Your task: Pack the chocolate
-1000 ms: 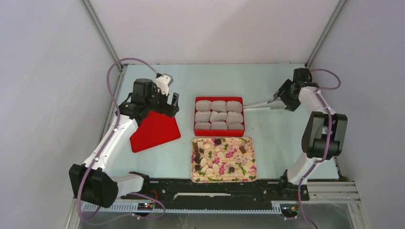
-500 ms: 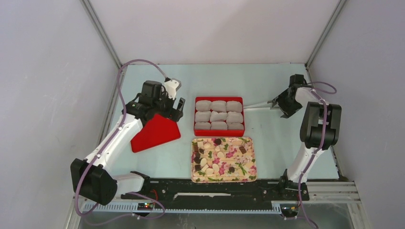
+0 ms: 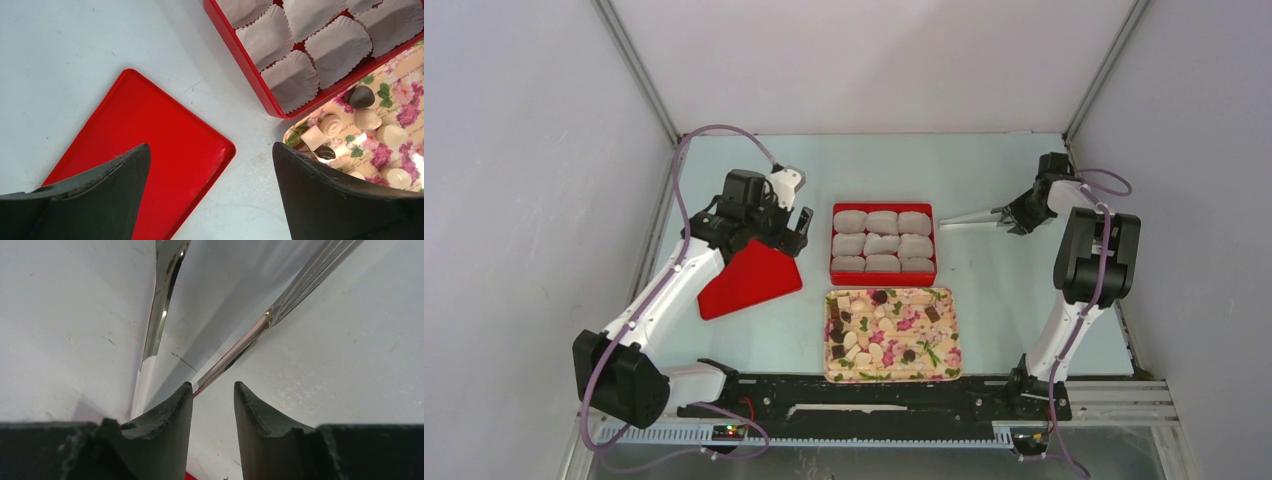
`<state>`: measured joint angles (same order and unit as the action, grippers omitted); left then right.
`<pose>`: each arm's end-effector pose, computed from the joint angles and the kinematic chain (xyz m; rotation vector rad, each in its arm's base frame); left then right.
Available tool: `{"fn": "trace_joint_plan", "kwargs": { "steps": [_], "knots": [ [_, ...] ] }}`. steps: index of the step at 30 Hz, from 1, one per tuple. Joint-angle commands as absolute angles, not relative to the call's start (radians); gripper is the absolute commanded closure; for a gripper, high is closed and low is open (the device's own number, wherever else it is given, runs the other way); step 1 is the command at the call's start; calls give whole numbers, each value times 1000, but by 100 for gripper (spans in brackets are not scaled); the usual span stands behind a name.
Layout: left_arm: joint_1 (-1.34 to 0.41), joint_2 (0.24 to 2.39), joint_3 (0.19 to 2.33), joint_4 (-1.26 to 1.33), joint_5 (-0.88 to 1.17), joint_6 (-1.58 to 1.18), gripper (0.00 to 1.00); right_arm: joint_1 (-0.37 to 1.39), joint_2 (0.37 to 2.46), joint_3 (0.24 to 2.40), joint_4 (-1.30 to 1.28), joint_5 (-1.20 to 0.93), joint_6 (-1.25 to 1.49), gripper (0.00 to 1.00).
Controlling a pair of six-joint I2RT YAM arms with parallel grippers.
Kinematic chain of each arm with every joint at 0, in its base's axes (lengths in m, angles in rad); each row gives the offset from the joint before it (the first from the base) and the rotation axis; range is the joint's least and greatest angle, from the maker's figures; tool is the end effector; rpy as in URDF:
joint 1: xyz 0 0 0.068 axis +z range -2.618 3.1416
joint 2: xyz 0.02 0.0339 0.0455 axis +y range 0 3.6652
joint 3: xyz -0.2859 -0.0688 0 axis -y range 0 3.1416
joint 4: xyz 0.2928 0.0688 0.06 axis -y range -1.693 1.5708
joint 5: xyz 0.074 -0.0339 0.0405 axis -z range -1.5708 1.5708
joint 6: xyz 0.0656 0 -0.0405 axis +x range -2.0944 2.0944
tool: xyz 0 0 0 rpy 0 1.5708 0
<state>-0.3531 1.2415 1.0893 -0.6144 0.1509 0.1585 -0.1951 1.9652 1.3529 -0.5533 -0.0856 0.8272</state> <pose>0.3025 -0.1220 0.3026 0.6652 2.2461 -0.2729 0.4513 -0.0835 0.1302 1.3330 2.4265 0.2894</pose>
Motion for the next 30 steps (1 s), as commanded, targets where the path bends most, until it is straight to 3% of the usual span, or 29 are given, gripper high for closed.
{"fn": "trace_joint_plan", "kwargs": {
  "steps": [1,7,12,15,19,22,30],
  "knots": [
    [-359,1216,1094,-577,155,168,3,-215,1957,1365,-541,-1,746,62],
    [-359,1215,1086,-565,177,155,3,-249,1934,1366,-541,28,718,63],
    [-359,1200,1064,-548,181,155,3,-265,1967,1367,-551,-39,778,41],
    [-359,1195,1060,-549,178,157,3,-265,1984,1368,-529,-39,810,34],
    [-359,1190,1052,-549,175,162,3,-265,2027,1410,-535,-50,819,35],
    [-359,1188,1048,-549,173,163,3,-265,2041,1432,-512,-104,809,40],
    [-359,1193,1039,-542,178,164,2,-262,1949,1418,-469,-244,796,42]
  ]
}}
